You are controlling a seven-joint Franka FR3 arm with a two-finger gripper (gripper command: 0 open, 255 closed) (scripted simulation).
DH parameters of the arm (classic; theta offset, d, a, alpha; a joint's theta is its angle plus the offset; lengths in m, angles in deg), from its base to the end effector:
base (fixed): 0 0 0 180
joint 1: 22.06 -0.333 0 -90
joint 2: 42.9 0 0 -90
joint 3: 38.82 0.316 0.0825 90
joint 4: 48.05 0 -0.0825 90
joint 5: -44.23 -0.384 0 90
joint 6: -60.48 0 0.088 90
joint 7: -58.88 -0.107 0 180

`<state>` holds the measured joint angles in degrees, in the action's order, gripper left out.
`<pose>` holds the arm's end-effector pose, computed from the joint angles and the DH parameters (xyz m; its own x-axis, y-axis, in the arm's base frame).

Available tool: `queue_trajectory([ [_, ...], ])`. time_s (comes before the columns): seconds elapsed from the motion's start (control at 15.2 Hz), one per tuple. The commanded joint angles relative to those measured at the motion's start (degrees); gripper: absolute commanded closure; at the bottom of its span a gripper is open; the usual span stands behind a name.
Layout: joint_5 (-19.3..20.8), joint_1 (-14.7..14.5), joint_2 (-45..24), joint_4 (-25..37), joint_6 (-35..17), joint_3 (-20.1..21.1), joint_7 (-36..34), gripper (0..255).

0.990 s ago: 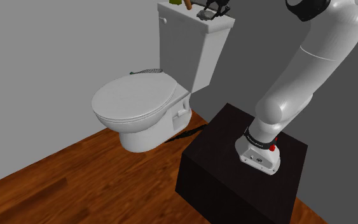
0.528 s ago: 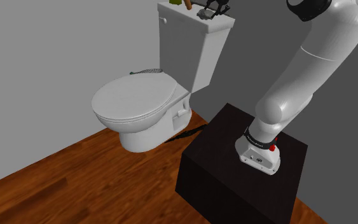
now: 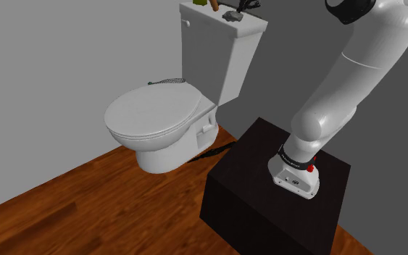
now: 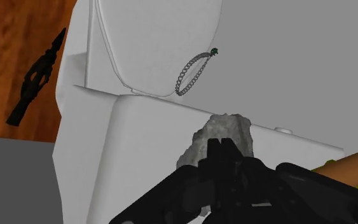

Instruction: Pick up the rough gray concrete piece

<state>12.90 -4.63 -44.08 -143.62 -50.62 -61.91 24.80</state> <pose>0.4749 -0.3563 0.6127 0.1679 -0.9784 -0.1209 -0.8422 -0.0787 -0.5334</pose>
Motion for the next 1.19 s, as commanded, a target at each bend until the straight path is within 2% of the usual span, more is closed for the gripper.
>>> queue_trajectory([
  [0.0,0.2,0.1,-0.3,1.8,1.4,-0.1,-0.8,255],
  [0.07,0.0,0.1,-0.4,1.2,0.8,-0.1,-0.3,255],
  [0.13,0.0,0.1,-0.4,1.2,0.8,-0.1,-0.3,0],
  [0.2,0.3,-2.0,4.9,-7.7,-11.4,1.5,-5.2,0],
  [0.33,0.6,-4.3,11.1,-20.9,-35.3,6.2,-16.1,0],
  [0.4,0.9,-4.3,11.7,-23.5,-41.8,8.0,-19.6,0],
  [0.99,-4.8,-5.6,10.3,-27.3,-46.3,7.4,-13.9,0],
  [1.06,-4.8,-5.6,10.2,-27.1,-46.3,7.4,-13.9,255],
  [1.12,-4.6,-5.6,10.3,-27.1,-46.2,7.4,-14.1,255],
])
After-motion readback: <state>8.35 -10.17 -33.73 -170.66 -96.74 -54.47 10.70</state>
